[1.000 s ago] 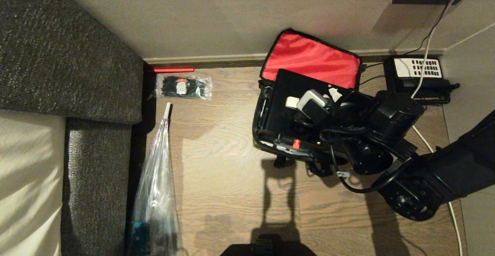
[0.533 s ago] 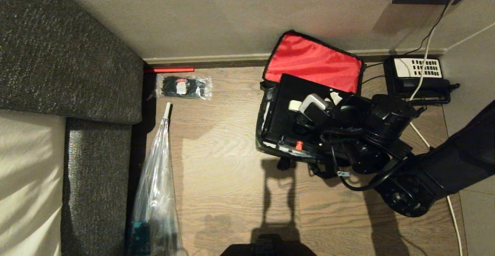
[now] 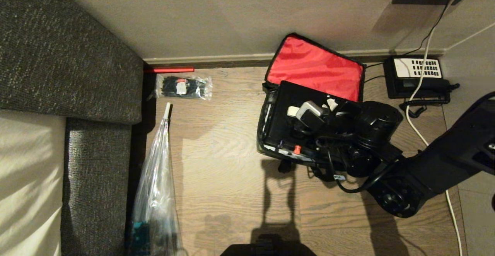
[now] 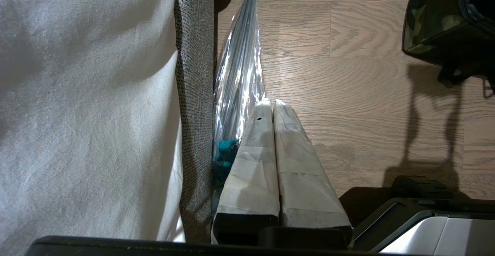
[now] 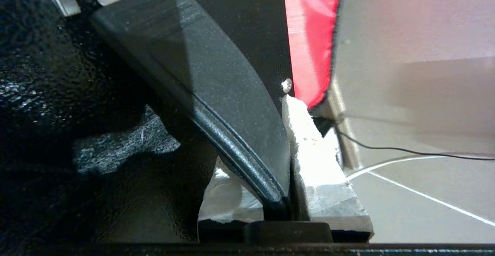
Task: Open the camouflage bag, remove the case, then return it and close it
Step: Place the black box back
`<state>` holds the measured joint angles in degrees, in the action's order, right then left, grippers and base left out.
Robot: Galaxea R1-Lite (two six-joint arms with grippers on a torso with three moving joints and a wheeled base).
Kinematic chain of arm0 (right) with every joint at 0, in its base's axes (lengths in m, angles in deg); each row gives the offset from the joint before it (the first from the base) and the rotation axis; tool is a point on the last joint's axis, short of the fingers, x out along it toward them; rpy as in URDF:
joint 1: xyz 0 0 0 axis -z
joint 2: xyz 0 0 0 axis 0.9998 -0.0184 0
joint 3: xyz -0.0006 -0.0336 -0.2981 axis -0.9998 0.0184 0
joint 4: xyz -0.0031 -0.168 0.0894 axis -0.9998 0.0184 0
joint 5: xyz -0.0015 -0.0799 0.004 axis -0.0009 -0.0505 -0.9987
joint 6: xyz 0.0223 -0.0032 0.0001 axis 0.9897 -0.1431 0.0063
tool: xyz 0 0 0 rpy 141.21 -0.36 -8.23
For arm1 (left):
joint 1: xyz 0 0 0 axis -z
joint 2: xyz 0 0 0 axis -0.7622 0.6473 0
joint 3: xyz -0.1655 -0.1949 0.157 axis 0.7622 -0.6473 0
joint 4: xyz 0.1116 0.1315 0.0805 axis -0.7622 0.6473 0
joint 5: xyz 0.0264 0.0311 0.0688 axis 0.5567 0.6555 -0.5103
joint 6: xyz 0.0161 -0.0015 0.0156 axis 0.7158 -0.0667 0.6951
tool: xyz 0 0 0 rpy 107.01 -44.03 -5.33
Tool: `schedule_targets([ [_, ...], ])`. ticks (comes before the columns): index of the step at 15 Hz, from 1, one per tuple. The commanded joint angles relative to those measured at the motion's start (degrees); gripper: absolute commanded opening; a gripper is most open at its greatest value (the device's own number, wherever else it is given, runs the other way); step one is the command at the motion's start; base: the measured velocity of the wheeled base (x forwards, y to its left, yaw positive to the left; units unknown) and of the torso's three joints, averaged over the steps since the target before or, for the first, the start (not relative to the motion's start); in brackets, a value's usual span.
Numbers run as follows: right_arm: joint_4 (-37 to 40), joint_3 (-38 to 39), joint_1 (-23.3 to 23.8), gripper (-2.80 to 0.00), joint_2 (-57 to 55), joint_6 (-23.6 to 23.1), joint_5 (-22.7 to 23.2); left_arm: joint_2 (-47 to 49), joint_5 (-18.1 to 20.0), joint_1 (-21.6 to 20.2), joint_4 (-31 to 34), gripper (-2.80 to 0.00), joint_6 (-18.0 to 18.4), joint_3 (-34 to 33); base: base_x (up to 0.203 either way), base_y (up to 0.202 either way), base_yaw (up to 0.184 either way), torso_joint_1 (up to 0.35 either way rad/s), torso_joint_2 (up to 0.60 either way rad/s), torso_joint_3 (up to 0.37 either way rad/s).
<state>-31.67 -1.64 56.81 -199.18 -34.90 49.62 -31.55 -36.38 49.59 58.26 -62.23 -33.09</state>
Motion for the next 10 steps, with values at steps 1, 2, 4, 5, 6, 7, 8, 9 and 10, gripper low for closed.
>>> schedule_targets([
  [1,-0.26,-0.88,-0.03,-2.80,-2.88,0.31,-0.20,-0.04,-0.05,-0.01,0.02,-2.80,0.00,-0.01,0.000,0.000,0.000,0.000,0.00,0.000],
  [2,-0.26,-1.24,-0.03,-2.80,-3.49,0.58,-0.20,-0.03,-0.05,-0.01,0.02,-2.80,0.00,-0.01,0.000,0.000,0.000,0.000,0.00,0.000],
  [4,-0.26,-2.79,-0.03,-2.80,-5.27,0.67,-0.26,-0.09,-0.05,-0.01,0.02,-2.80,0.00,-0.01,0.000,0.000,0.000,0.000,0.00,0.000],
  [5,-0.26,-3.80,-0.03,-2.80,-6.09,0.69,-0.28,-0.09,-0.05,-0.01,0.02,-2.80,0.00,-0.01,0.000,0.000,0.000,0.000,0.00,0.000],
  [6,-0.26,-4.57,-0.03,-2.80,-6.88,0.79,-0.29,-0.02,-0.05,-0.01,0.02,-2.80,0.00,-0.01,0.000,0.000,0.000,0.000,0.00,0.000],
  [7,-0.26,-4.90,-0.03,-2.80,-7.46,1.20,-0.29,-0.09,-0.05,-0.01,0.02,-2.80,0.00,-0.01,0.000,0.000,0.000,0.000,0.00,0.000],
  [8,-0.32,-4.94,-0.03,-2.80,-8.02,1.51,-0.29,0.00,-0.05,-0.01,0.02,-2.80,0.00,-0.01,0.000,0.000,0.000,0.000,0.00,0.000],
  [9,-0.26,-4.99,-0.03,-2.80,-8.57,1.83,-0.29,-0.09,-0.05,-0.01,0.02,-2.80,0.00,-0.01,0.000,0.000,0.000,0.000,0.00,0.000],
  [10,-0.33,-5.01,-0.03,-2.80,-9.09,1.94,-0.29,-0.09,-0.05,-0.01,0.02,-2.80,0.00,-0.01,0.000,0.000,0.000,0.000,0.00,0.000],
])
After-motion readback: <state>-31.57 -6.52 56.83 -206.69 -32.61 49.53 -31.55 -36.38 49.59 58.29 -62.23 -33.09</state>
